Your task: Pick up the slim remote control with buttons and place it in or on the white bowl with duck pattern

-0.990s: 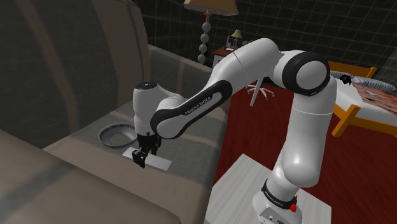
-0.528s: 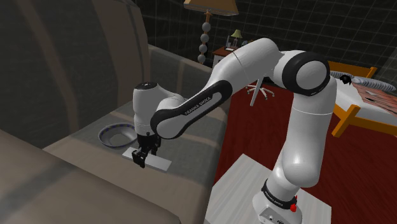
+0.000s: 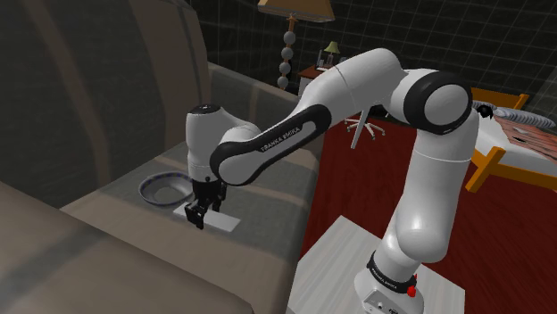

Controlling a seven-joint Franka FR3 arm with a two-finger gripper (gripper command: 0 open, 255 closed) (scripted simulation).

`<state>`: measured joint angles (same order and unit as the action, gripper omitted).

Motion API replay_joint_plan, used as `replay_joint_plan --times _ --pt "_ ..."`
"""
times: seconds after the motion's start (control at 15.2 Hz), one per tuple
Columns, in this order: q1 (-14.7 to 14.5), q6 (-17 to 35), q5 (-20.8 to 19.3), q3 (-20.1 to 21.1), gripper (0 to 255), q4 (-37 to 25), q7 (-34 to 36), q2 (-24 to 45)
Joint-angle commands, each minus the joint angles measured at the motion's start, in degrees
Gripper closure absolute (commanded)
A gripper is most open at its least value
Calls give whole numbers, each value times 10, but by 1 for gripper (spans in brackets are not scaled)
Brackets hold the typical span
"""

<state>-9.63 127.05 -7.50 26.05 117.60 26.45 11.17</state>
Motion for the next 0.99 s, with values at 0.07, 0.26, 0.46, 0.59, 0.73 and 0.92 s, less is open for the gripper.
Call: replay_joint_plan --times 0.07,0.26,0.46,0.59,0.73,0.92 --pt "2 -20 8 2 255 -9 -6 -13" --pt "4 -41 16 4 255 -20 -11 -25" --pt "5 -62 23 5 255 -31 -16 -35" --pt "5 -76 27 5 255 -40 -19 -42" --pt "6 -90 30 6 255 -49 -22 -48" --pt "7 -112 35 6 255 -63 -26 -56"
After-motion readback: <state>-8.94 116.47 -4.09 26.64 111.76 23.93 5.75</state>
